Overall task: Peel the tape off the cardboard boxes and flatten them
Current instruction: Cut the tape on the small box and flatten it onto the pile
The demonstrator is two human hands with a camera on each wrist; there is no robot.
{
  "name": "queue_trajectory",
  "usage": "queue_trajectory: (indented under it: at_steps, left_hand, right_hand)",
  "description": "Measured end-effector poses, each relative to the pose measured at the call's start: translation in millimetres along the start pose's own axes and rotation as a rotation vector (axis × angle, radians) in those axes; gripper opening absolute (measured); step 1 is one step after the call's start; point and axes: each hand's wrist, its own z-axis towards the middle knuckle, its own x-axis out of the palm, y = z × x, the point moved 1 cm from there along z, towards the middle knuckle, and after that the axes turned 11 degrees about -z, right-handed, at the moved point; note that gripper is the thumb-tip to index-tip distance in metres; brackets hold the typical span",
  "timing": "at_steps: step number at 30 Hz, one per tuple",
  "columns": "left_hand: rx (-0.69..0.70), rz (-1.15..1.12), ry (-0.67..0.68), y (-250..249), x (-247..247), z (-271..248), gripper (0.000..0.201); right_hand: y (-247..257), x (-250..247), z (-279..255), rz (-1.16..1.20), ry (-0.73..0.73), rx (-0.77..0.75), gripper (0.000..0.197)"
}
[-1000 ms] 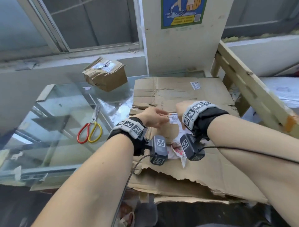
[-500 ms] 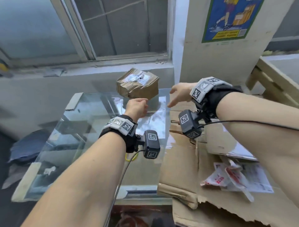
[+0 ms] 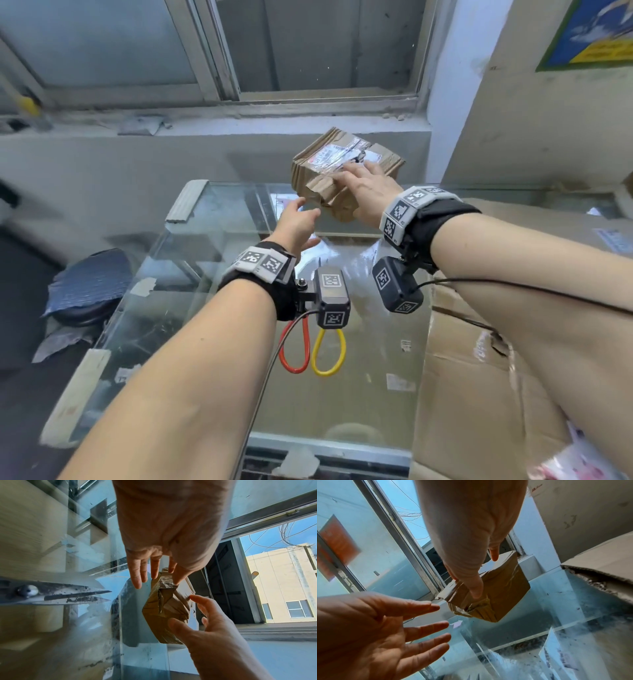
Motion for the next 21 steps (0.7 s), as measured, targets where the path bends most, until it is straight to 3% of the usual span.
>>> queue_trajectory:
  at_steps: [3,7,11,16,21]
  left_hand:
    - [-0.037,0.006,0.030,6.6,-3.8,7.9,0.054]
    - [-0.046,-0.035,0.077,8.7,0.9,11.6,0.048]
    - [-0.072,-0.014,0.086,11.1,8.0,10.0,0.043]
    - [-0.077,-0.010,-0.028,18.2,8.3,9.6,0.064]
    - [-0.027,-0.059,-0.101,19.0,14.8,1.9,0.110]
  right_hand:
    - [6.5,4.6,4.6,0.014,-0.045,0.007,0.064]
    - [16.2,11.8,6.4,-0.005,-0.056,0.076,0.083]
    - [13.0,12.2,8.7,0.079,-0.091,0.165,0.057]
    - [-4.8,0.0,-4.9,0.539,-0.158,0.329,0.058]
    - [-20.6,-7.9,-17.6,1.132,-0.248,0.402,0.056]
